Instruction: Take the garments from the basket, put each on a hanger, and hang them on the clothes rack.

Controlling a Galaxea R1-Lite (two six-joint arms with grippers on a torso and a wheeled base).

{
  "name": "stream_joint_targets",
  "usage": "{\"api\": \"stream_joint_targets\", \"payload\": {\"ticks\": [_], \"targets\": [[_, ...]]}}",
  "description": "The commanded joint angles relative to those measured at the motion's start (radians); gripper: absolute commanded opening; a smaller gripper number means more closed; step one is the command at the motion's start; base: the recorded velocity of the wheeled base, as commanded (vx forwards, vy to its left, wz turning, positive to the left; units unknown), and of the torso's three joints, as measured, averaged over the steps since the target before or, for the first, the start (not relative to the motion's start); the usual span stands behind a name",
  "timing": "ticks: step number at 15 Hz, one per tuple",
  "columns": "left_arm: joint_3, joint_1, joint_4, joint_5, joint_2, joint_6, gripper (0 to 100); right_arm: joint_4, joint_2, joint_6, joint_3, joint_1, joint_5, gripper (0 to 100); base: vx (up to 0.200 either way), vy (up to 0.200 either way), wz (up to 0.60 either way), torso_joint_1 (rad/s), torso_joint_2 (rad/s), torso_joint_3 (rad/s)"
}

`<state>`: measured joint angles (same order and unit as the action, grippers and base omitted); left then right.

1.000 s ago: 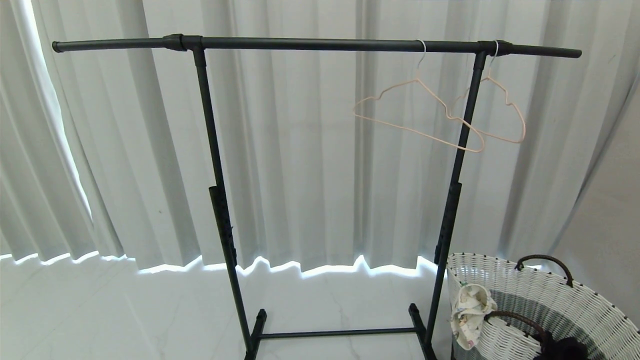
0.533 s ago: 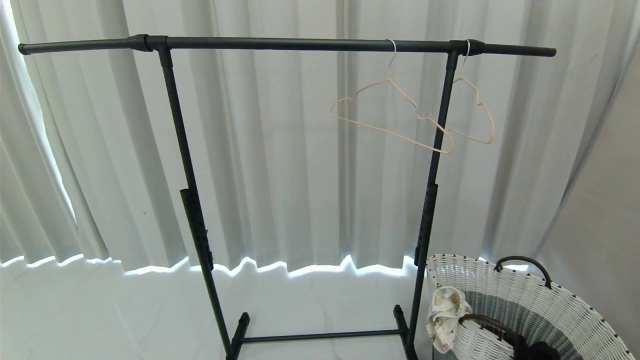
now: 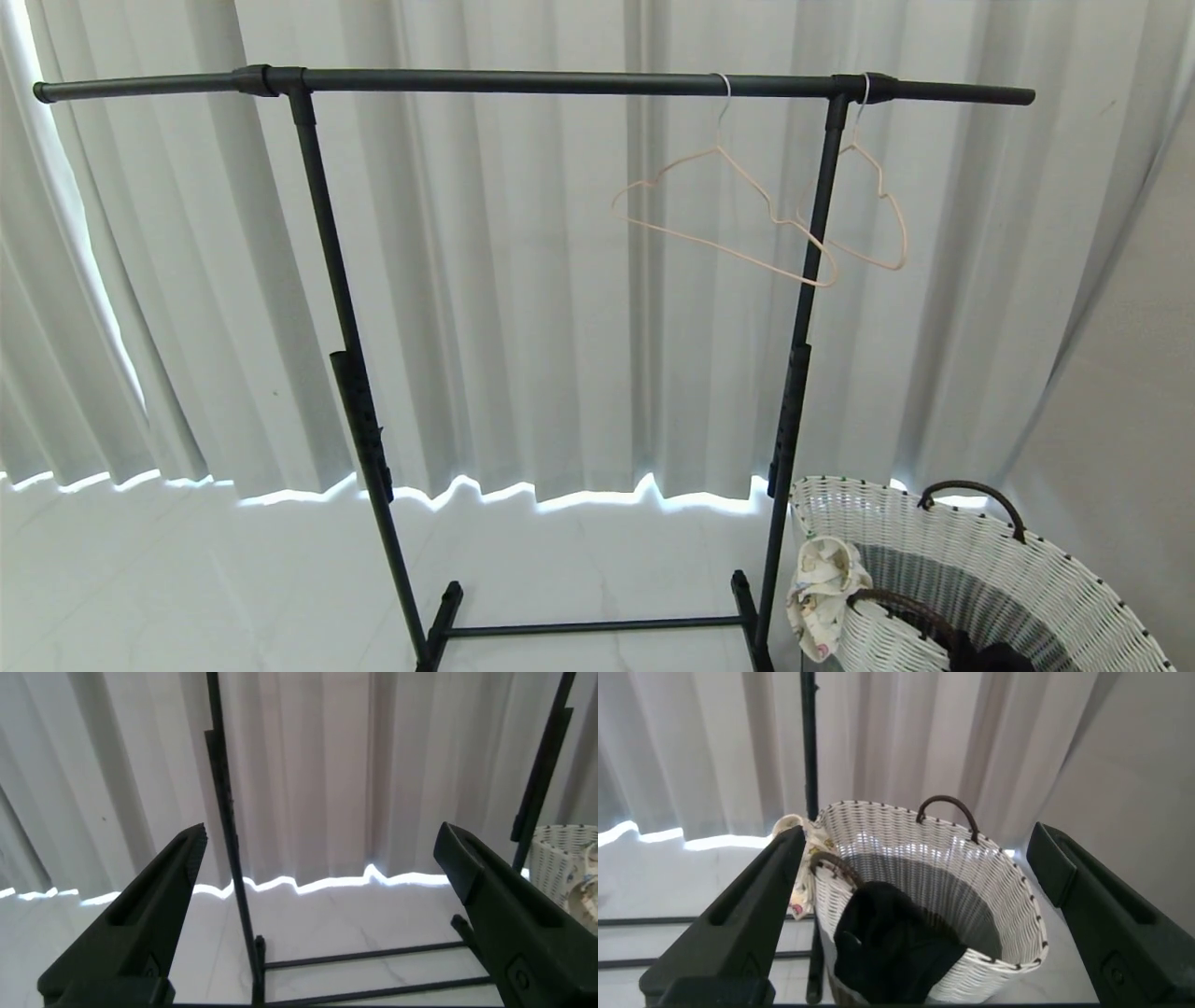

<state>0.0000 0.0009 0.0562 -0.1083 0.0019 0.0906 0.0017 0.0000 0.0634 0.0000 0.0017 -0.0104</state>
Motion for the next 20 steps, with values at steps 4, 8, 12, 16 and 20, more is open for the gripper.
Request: {"api": "stream_joint_targets", "payload": {"ticks": [4, 8, 12, 16, 20], "targets": [[0.0, 0.001, 0.001, -0.001, 0.001, -0.005, 100, 0.0, 0.0, 0.001, -0.002, 0.0, 0.0, 100, 0.1, 0.0, 0.0, -0.002, 0.0, 0.001], [0.0, 0.001, 0.001, 0.001, 0.0, -0.009, 100, 0.0, 0.0, -0.033, -0.002, 0.0, 0.0, 100, 0.0, 0.0, 0.0, 0.0, 0.0, 0.0], [0.0, 0.001, 0.001, 0.001, 0.001, -0.009, 100, -0.002, 0.026, -0.022, 0.0, 0.006, -0.005, 100, 0.0, 0.0, 0.0, 0.0, 0.0, 0.0], [0.0, 0.001, 0.001, 0.001, 0.001, -0.009, 100, 0.018, 0.212, 0.004, -0.195, 0.052, -0.155, 100, 0.0, 0.0, 0.0, 0.0, 0.0, 0.0], [0.0, 0.001, 0.001, 0.001, 0.001, -0.009, 100, 0.132, 0.692, 0.262, -0.333, -0.049, -0.141, 100, 0.0, 0.0, 0.0, 0.0, 0.0, 0.0]]}}
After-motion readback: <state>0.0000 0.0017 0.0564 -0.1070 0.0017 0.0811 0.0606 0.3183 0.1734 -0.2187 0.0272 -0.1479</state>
